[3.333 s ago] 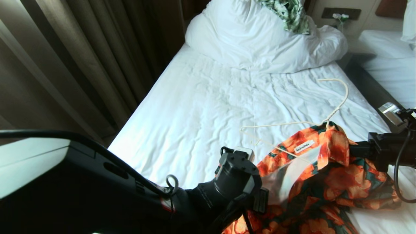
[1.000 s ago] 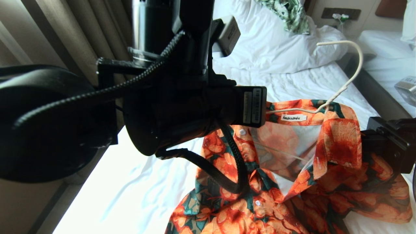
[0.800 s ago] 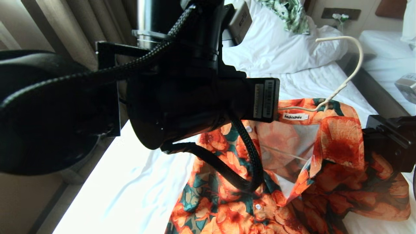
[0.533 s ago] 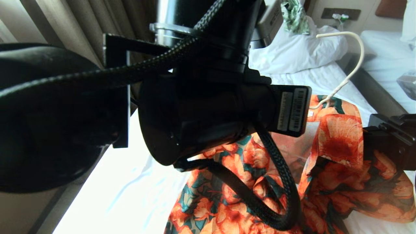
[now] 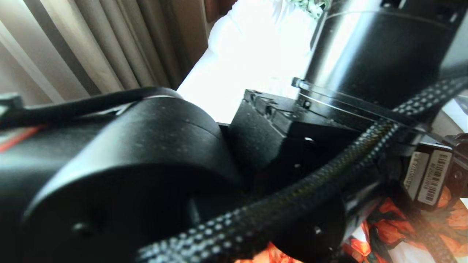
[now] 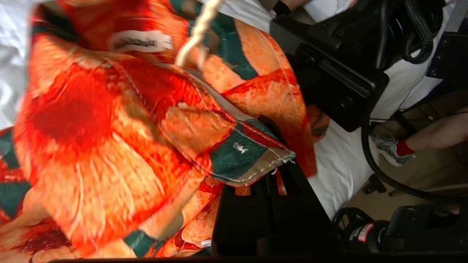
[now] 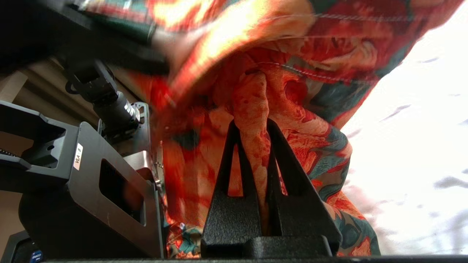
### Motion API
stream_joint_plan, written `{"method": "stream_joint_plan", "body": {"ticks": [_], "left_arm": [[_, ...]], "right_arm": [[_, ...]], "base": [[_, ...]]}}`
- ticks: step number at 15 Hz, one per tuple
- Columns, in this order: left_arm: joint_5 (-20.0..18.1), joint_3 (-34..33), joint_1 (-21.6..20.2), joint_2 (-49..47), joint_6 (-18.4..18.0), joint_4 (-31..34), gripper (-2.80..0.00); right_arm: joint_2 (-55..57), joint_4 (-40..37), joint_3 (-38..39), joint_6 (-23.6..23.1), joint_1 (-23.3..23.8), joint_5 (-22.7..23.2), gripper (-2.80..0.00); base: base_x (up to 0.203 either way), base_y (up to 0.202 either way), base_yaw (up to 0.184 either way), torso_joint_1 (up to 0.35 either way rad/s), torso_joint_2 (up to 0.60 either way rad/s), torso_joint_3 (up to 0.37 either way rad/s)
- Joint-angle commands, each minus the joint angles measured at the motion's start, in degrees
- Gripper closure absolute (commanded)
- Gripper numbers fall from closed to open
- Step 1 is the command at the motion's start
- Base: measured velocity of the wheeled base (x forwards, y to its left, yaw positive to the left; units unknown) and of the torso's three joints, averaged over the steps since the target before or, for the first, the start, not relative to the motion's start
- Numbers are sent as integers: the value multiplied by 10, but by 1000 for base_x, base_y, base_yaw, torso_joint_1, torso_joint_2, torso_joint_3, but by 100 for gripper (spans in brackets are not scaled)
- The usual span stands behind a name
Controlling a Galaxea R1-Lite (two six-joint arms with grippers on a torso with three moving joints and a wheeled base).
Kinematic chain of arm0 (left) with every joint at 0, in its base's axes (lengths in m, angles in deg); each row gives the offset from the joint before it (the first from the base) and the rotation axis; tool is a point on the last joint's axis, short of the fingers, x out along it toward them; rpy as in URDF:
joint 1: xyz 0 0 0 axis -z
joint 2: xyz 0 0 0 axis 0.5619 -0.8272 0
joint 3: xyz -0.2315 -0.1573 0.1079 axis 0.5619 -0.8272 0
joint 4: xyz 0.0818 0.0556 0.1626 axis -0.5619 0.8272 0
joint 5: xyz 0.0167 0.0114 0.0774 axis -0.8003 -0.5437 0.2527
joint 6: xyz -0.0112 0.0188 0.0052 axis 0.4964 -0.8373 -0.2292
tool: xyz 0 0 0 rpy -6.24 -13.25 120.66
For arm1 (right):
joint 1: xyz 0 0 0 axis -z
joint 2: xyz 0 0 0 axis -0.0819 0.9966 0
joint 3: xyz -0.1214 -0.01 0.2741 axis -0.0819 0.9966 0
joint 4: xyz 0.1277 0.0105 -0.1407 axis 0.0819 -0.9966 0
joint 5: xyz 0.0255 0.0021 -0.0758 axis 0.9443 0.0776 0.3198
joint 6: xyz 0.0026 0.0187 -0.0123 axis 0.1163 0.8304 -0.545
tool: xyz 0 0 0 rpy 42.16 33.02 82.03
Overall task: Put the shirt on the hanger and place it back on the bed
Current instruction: Hook the other side of the shirt onto the hanger
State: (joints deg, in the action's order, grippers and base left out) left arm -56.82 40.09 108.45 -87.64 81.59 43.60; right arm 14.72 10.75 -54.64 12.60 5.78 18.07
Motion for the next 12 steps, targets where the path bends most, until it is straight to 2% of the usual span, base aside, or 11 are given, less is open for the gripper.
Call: {"method": "stream_joint_plan", "body": {"ticks": [1,5,7,10,12], "left_arm": [[-4,14,11,-26,1,0,0],[-25,10,24,-29,1,0,0],[-27,10,24,-28,0,0,0],[-26,8,23,-34,0,-1,0],[-26,7,22,-36,1,-1,0]], "right_arm": [[-4,1,0,-1,-1,4,0],[-4,0,11,-1,-19,10,0],[-1,1,17,-5,-20,32,0],[34,1,23,-48,-15,83,0],[49,1,20,-57,-14,89,0]], "base": [[0,0,0,0,0,0],[0,0,0,0,0,0],[0,0,0,0,0,0],[0,0,0,0,0,0],[0,0,0,0,0,0]]}}
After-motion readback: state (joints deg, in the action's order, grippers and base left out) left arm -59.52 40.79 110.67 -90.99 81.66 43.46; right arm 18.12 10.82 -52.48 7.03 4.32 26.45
